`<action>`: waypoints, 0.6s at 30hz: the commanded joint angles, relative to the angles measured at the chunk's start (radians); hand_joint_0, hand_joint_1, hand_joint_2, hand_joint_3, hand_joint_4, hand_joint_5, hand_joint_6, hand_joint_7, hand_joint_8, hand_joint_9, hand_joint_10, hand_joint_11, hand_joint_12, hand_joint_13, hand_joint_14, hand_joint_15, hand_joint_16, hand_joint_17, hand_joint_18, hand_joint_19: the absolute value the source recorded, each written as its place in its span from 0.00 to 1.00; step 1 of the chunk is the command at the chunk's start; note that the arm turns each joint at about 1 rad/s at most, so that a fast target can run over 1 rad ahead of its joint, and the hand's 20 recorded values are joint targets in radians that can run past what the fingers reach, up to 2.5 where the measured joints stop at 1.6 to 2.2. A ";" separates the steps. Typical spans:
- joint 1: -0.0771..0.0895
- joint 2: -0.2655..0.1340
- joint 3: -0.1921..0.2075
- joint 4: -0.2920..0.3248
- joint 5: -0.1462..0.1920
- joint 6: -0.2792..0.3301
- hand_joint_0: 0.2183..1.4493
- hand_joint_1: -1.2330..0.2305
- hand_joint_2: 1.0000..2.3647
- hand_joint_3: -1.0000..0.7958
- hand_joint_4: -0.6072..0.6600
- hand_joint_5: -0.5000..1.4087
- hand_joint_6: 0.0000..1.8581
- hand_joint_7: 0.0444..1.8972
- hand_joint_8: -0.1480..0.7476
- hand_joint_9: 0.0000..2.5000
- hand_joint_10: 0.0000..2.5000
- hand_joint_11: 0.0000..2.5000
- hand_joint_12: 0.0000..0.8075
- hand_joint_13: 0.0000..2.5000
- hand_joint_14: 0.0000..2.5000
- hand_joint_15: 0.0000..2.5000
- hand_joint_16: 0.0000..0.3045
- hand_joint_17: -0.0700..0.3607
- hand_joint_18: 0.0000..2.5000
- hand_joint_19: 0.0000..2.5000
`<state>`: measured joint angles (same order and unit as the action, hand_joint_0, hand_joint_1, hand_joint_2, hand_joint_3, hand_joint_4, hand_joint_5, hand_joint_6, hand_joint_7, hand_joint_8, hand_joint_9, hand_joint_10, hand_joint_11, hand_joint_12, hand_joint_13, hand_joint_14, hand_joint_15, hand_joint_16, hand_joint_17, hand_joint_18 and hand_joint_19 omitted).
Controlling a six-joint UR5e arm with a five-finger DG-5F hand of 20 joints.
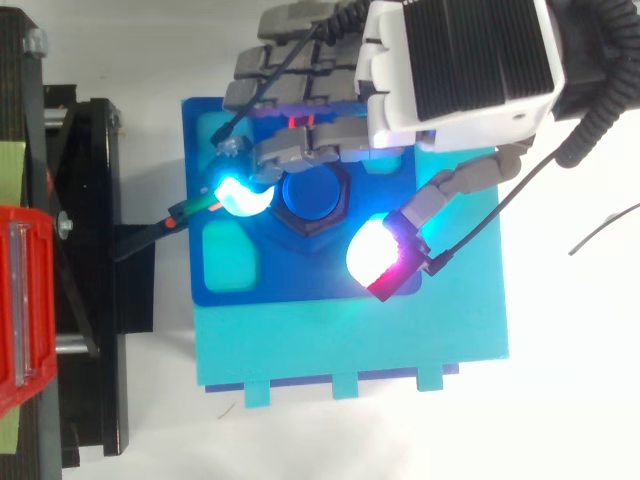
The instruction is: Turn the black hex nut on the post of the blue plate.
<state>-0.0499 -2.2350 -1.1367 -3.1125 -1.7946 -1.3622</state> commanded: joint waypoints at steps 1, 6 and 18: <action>-0.001 0.000 -0.002 0.000 0.000 0.000 0.14 0.42 0.00 0.28 0.64 0.15 0.27 0.40 0.49 0.13 0.00 0.00 0.52 0.11 0.00 0.00 0.21 0.50 0.09 0.04; -0.001 0.000 -0.002 0.000 0.000 0.000 0.18 0.40 0.00 0.28 0.64 0.16 0.27 0.43 0.46 0.14 0.00 0.00 0.49 0.12 0.00 0.01 0.19 0.47 0.10 0.04; -0.001 0.000 -0.002 0.003 0.000 0.000 0.27 0.32 0.00 0.30 0.62 0.17 0.27 0.56 0.43 0.18 0.00 0.00 0.43 0.15 0.00 0.01 0.16 0.42 0.12 0.05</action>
<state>-0.0506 -2.2350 -1.1373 -3.1112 -1.7947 -1.3622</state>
